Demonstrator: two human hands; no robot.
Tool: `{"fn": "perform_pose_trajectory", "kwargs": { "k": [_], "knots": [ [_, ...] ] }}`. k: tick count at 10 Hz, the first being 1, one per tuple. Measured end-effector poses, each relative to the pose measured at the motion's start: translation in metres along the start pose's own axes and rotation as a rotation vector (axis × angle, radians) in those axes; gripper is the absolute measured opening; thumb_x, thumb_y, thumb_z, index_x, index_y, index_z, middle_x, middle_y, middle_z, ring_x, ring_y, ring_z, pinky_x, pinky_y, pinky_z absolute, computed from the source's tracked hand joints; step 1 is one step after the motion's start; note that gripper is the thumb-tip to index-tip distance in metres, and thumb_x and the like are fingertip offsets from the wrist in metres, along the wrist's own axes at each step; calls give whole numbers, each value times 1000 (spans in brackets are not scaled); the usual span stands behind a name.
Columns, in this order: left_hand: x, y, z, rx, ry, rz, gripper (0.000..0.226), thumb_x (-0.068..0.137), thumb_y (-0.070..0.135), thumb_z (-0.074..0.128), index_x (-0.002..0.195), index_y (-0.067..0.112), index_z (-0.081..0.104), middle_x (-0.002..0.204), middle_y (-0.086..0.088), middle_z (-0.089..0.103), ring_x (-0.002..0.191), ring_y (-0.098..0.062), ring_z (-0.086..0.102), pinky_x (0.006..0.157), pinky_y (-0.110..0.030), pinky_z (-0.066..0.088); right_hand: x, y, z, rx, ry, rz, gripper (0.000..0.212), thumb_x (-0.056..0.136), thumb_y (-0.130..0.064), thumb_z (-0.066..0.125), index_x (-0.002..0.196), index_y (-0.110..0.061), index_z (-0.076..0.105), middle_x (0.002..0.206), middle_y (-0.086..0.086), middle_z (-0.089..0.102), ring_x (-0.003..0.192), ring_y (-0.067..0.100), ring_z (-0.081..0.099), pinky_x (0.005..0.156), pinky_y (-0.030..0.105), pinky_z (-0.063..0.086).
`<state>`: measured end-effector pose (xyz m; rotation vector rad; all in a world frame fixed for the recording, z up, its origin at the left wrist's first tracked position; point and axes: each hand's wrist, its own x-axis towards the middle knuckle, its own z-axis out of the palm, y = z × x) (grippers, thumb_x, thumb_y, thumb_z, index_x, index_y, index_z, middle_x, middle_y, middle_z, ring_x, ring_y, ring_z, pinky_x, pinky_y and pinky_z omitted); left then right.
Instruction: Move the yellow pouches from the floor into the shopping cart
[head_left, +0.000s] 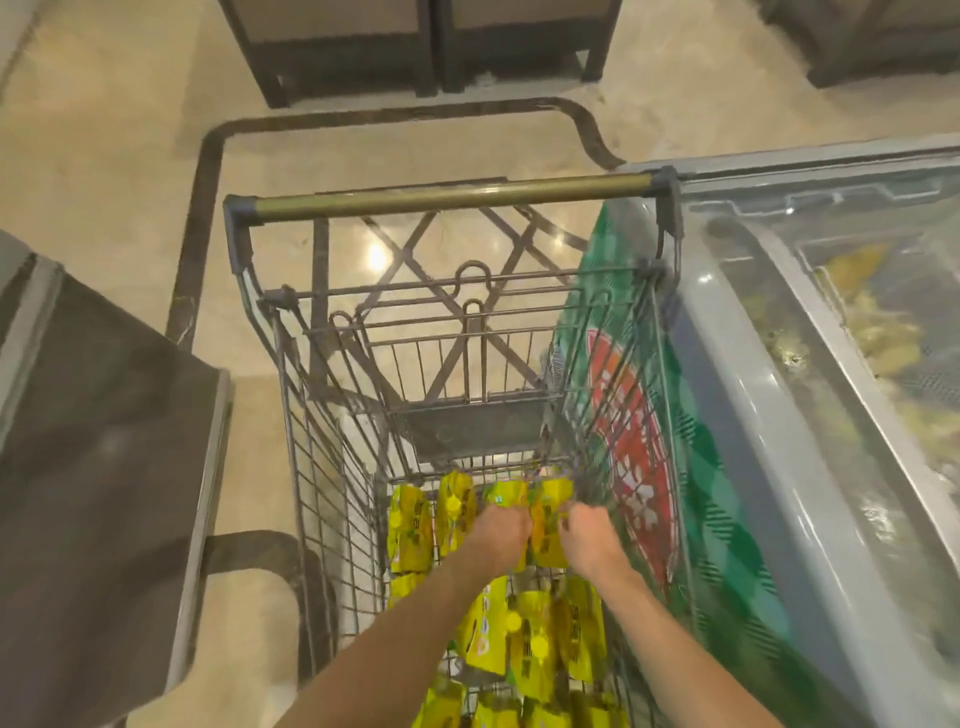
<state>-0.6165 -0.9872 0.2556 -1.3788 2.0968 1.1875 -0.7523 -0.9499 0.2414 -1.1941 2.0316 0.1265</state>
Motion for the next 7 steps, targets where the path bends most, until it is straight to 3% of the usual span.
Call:
{"fn": "perform_pose_trajectory", "kwargs": {
  "k": [2,3,4,5,7],
  "knots": [
    [17,-21,21,2,-42,-40,28,101,2,39,119,1,60,116,-21,66,108,-36,63,91,-42,50,13,5,28,-37,-18,15,23,93,-11,45,108,-8,62,98,18,68,91,33,67,76,39,51],
    [28,-31,26,-44,-35,-68,33,99,3,40,126,9,56,114,-21,67,106,-38,64,88,-47,54,21,1,33,-82,-34,-1,30,93,-4,43,119,-11,57,99,17,68,90,31,68,78,40,55],
    [19,-29,19,-56,-28,-50,49,97,3,42,144,19,43,119,-21,64,109,-37,62,89,-43,53,17,-7,28,-80,-64,-22,41,93,-1,39,130,-13,48,109,21,66,100,34,65,82,41,52],
    [-1,-33,3,13,21,-2,61,94,4,44,152,17,30,121,-22,61,110,-37,60,88,-42,51,6,-15,12,-121,-12,-47,42,92,-4,42,133,-12,44,108,20,65,100,36,63,81,42,53],
    [-64,-32,-54,175,207,121,52,92,31,50,142,23,41,137,-11,54,125,-33,52,98,-44,44,-54,-37,-50,-55,249,-222,27,92,-6,44,117,-11,54,111,17,62,105,33,59,86,36,46]
  ]
}}
